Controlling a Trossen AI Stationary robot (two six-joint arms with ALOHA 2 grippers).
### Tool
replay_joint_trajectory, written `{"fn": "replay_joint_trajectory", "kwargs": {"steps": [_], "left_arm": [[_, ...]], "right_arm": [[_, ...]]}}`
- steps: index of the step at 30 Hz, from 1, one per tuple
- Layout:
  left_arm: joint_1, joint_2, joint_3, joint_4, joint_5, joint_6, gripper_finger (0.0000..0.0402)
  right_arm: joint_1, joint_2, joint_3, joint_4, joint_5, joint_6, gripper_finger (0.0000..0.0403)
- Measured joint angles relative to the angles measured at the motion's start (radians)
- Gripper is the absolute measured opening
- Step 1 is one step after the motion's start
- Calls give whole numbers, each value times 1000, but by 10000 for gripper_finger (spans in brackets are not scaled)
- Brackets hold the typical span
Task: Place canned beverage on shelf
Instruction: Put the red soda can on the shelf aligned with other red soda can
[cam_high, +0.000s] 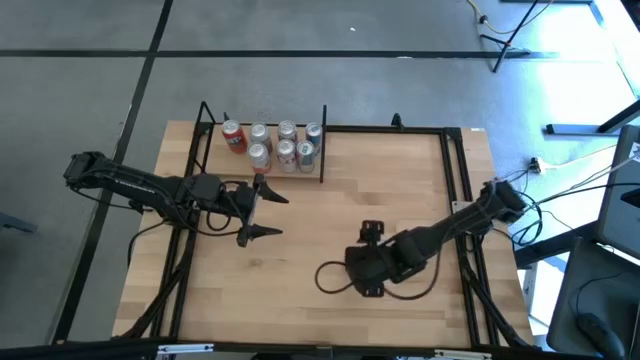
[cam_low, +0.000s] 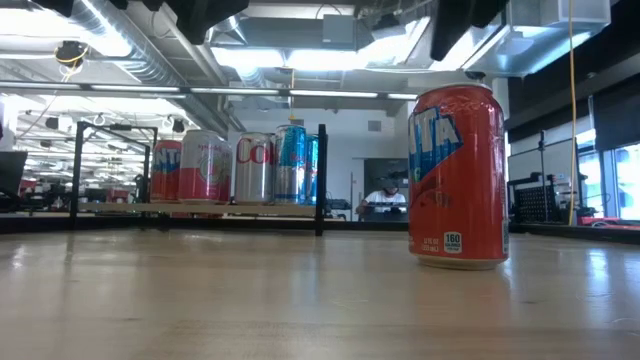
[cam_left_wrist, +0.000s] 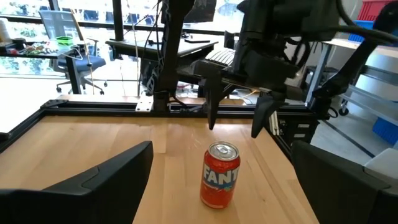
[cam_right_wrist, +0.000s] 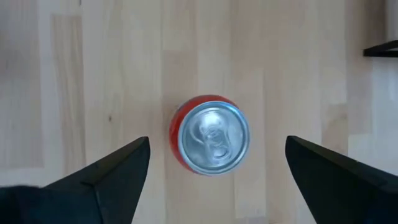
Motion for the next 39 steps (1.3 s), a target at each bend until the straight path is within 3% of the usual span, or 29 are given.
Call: {"fn": "replay_joint_trajectory", "kwargs": {"steps": [9,14,26,29,34,39], "left_arm": [[0,0,0,0,0,-1,367],[0,0,0,0,0,-38,367],[0,0,0,1,0,-45,367],[0,0,0,1,0,-44,367],[0,0,0,1,0,-44,367],[0,0,0,1,0,-44,367]], "right_arm": [[2,-221,-376,394,107,178,360],[11,-238,-502,583,123,231,360],[9,-230,-645,741,88,237,357],[9,-230,-654,744,86,201,330],[9,-230,-654,768,90,125,247],[7,-227,-632,797,42,-57,247]]}}
